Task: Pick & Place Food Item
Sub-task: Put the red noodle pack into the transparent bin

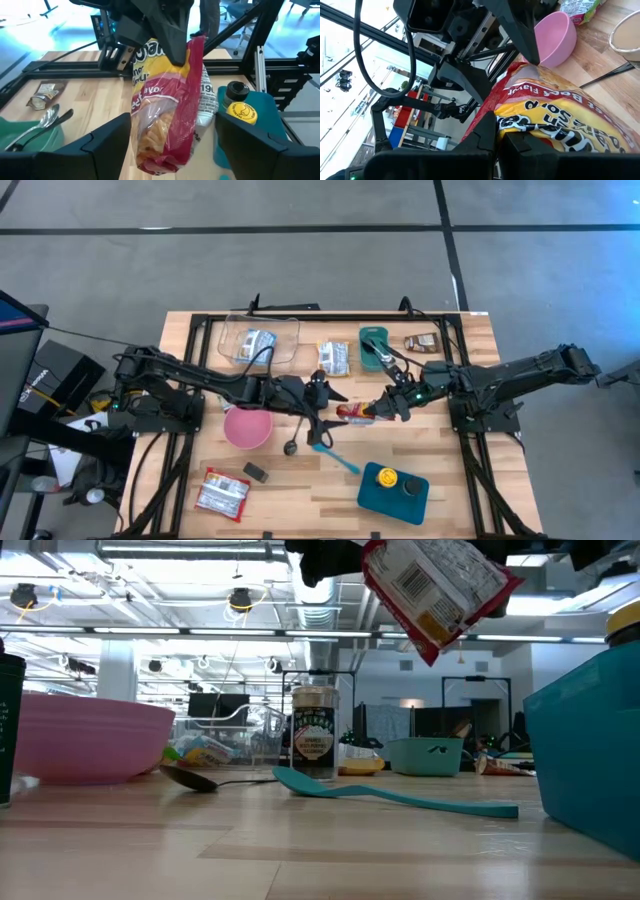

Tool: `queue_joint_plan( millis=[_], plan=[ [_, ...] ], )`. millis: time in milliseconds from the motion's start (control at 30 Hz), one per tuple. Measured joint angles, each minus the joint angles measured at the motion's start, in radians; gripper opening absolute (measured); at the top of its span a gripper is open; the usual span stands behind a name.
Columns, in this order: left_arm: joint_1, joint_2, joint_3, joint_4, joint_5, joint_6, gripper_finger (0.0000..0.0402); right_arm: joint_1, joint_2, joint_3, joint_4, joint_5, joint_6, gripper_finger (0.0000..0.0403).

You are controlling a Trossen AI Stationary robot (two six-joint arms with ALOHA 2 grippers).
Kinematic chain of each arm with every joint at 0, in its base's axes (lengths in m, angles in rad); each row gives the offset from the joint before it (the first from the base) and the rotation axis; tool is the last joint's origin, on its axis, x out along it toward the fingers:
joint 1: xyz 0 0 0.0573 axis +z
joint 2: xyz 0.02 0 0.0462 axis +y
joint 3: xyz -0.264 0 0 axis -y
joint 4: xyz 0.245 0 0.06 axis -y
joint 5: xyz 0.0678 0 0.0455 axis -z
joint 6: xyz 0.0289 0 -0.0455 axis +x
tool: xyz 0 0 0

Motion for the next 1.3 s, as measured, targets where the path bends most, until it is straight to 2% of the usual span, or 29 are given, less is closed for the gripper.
queue_joint_plan(
  millis=[267, 433, 567, 967, 1133, 1300],
  plan=[
    [0.0, 0.0, 0.0, -0.002, 0.0, 0.0, 0.0229, 0.0, 0.0, 0.0, 0.0, 0.0, -0.002, 0.0],
    [0.0, 0.0, 0.0, -0.003, 0.0, 0.0, 0.0217, 0.0, 0.0, 0.0, 0.0, 0.0, -0.002, 0.0],
    [0.0, 0.0, 0.0, -0.004, 0.0, 0.0, 0.0224, 0.0, 0.0, 0.0, 0.0, -0.001, -0.002, 0.0],
    [0.0, -0.001, 0.0, -0.061, -0.008, -0.034, 0.0287, 0.0, 0.0, 0.0, 0.0, -0.002, -0.002, 0.0],
    [0.0, -0.001, 0.0, -0.048, -0.009, -0.031, 0.0288, 0.0, 0.0, 0.0, 0.0, -0.003, -0.002, 0.0],
    [0.0, -0.001, 0.0, -0.048, -0.009, -0.031, 0.0272, 0.0, 0.0, 0.0, 0.0, -0.004, -0.002, 0.0]
  ],
)
